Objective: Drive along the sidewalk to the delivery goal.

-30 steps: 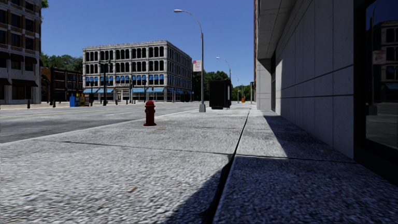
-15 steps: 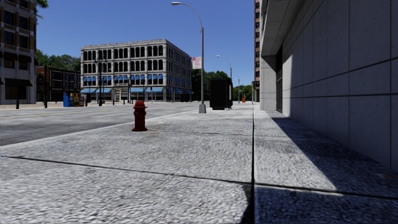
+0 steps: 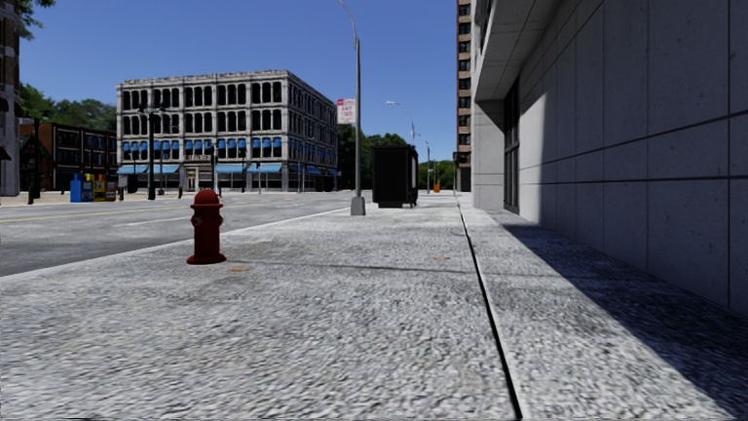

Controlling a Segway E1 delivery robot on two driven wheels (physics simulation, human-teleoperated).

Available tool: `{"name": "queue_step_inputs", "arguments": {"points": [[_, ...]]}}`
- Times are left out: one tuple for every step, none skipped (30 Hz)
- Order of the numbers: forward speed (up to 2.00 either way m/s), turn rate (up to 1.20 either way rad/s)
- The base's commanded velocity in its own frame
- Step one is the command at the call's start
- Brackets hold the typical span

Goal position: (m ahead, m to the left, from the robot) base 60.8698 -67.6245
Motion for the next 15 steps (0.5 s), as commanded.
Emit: {"name": "queue_step_inputs", "arguments": {"points": [[2.00,-0.26],[2.00,-0.26],[2.00,-0.26],[2.00,-0.26],[2.00,-0.26],[2.00,-0.26],[2.00,-0.26],[2.00,-0.26],[2.00,-0.26],[2.00,-0.26],[2.00,-0.26],[2.00,-0.26],[2.00,-0.26],[2.00,-0.26],[2.00,-0.26]]}}
